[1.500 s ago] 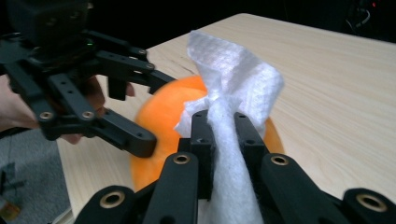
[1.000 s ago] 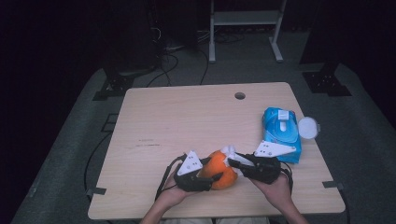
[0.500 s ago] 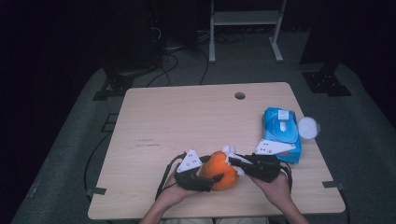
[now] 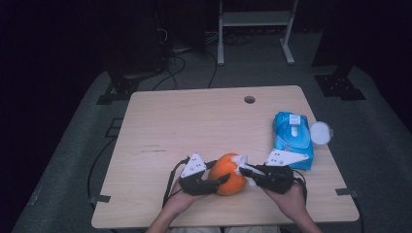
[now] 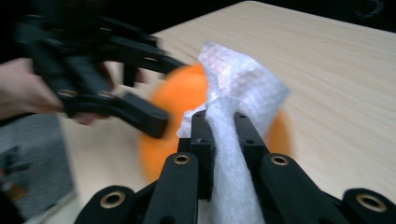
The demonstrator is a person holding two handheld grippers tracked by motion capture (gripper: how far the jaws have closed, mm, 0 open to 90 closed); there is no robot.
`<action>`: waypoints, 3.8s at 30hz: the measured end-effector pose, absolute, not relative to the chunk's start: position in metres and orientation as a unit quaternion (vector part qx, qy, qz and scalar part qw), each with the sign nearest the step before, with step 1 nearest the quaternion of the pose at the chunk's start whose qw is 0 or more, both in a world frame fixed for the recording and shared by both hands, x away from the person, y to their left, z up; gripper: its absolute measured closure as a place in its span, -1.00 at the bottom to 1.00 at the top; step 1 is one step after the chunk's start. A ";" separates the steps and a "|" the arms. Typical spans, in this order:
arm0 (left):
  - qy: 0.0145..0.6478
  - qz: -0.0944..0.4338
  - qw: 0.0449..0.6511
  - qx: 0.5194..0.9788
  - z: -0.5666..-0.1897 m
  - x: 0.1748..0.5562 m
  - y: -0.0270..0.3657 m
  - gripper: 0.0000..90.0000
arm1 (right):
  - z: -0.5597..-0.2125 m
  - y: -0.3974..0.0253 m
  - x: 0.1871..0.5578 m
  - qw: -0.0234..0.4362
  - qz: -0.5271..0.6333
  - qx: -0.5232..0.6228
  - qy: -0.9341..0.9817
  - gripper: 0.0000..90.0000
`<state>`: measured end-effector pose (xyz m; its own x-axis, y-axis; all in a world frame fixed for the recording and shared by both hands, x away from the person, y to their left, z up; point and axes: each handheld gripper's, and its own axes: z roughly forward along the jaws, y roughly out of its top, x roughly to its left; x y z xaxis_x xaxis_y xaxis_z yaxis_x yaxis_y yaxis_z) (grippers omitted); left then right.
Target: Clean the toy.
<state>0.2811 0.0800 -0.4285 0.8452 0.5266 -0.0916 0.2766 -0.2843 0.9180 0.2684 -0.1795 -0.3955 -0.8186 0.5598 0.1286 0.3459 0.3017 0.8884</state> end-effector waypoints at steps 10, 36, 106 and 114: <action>0.246 0.106 0.537 0.800 -0.433 0.280 0.071 -0.54 | -0.397 -0.183 0.274 0.114 0.521 0.297 0.792 0.79; 0.235 0.124 0.524 0.809 -0.433 0.275 0.068 -0.34 | -0.396 -0.188 0.274 0.130 0.520 0.307 0.786 0.79; 0.272 0.081 0.551 0.784 -0.438 0.291 0.101 -0.31 | -0.405 -0.194 0.284 0.052 0.544 0.307 0.779 0.79; 0.242 0.089 0.537 0.803 -0.437 0.284 0.091 -0.26 | -0.410 -0.196 0.289 0.063 0.543 0.325 0.772 0.60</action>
